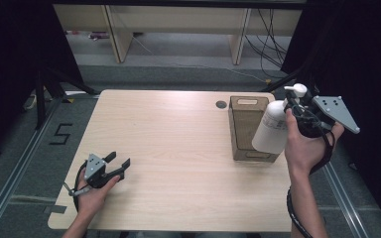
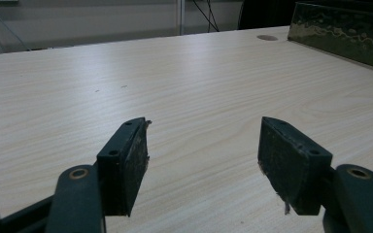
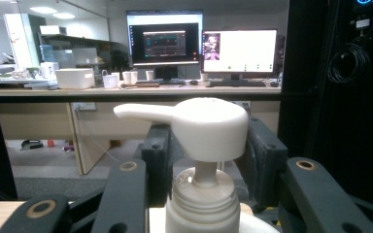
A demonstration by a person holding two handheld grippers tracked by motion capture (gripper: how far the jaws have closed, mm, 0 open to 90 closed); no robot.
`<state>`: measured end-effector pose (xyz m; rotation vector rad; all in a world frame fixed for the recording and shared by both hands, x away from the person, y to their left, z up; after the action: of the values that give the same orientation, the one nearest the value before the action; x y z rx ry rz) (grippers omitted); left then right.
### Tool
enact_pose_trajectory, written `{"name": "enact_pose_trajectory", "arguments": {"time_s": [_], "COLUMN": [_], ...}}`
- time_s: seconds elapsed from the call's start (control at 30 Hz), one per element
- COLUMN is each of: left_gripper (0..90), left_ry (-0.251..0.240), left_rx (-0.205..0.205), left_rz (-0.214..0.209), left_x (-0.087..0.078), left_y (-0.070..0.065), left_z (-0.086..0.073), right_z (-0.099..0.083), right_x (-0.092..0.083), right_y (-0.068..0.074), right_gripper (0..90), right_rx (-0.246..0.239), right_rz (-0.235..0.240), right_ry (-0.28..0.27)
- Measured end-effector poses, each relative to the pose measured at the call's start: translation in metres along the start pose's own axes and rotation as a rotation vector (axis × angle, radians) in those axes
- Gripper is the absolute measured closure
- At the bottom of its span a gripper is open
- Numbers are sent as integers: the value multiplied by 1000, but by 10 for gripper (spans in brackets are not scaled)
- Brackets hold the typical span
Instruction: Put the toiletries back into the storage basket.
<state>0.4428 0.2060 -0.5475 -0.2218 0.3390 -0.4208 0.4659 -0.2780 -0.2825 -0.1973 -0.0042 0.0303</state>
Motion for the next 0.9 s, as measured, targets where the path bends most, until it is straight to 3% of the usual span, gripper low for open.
{"name": "enact_pose_trajectory", "arguments": {"time_s": [0.9], "left_gripper": [344], "left_ry": [-9], "left_rx": [-5], "left_rz": [-8], "left_x": [0], "left_y": [0], "left_z": [1], "right_z": [-2], "right_x": [18], "right_y": [12], "right_gripper": [602], "right_rx": [-11], "right_rz": [9], "right_ry": [-5]}}
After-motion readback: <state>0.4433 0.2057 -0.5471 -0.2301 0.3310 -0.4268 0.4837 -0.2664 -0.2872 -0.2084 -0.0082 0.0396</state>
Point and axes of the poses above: each handheld gripper's, and its own axes: x roughly forward along the jaws, z roughly out of its top, y roughly to its left, the point moved 9 cm from there along x, roughly forward along the jaws, and after that the axes turned 13 degrees about -x, right-handed, at the moved point
